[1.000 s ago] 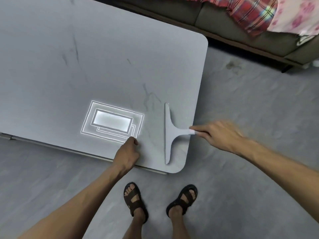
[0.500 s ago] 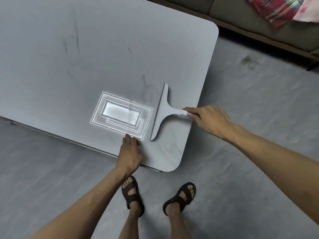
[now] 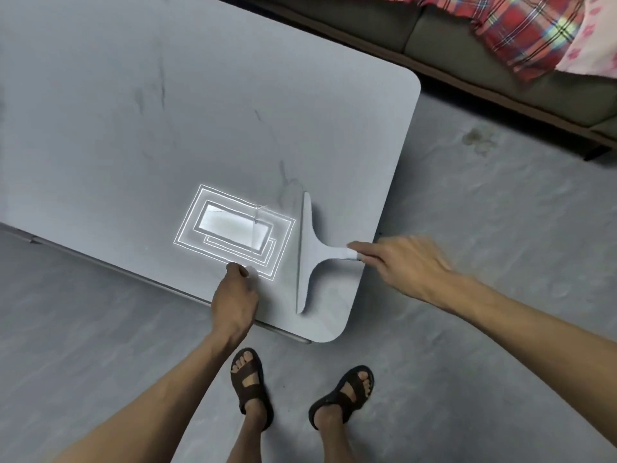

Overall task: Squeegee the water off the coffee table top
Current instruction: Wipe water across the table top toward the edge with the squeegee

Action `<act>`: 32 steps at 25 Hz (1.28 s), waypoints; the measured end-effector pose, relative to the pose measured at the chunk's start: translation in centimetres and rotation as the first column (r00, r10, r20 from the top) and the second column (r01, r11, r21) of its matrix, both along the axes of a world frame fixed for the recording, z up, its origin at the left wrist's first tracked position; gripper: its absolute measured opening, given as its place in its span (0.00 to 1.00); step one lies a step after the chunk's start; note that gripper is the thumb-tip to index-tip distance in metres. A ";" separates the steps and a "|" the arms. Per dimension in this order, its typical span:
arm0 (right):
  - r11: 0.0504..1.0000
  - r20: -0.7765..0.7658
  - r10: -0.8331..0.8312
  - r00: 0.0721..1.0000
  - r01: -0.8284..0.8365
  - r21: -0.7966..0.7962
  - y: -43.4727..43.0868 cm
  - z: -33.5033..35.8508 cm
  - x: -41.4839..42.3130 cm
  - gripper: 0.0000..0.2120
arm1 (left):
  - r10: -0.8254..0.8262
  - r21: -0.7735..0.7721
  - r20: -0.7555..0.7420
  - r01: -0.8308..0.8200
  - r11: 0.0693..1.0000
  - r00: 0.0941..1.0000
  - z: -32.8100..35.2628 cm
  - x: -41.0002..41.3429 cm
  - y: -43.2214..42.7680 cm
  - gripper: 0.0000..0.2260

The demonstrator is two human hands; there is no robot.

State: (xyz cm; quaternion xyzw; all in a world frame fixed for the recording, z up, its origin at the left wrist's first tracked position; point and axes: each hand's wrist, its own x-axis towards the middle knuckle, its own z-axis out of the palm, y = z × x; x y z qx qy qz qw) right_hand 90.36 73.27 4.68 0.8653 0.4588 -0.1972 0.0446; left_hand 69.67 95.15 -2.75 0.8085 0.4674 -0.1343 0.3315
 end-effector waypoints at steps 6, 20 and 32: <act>0.958 -0.218 0.288 0.932 -0.283 0.057 19.9 -4.2 -3.0 0.16 | 0.181 0.048 0.019 -0.182 0.982 0.983 -0.7 -3.7 7.8 0.08; 0.928 -0.074 -0.371 0.926 0.372 0.006 -1.0 -4.0 -0.5 0.17 | -0.367 -0.141 -0.181 0.345 0.928 0.913 -0.6 0.3 2.0 0.15; 0.923 0.018 -0.384 0.923 0.383 0.044 -11.9 -1.4 -4.9 0.16 | -0.465 -0.340 -0.088 0.412 0.845 0.881 1.3 0.4 -3.3 0.11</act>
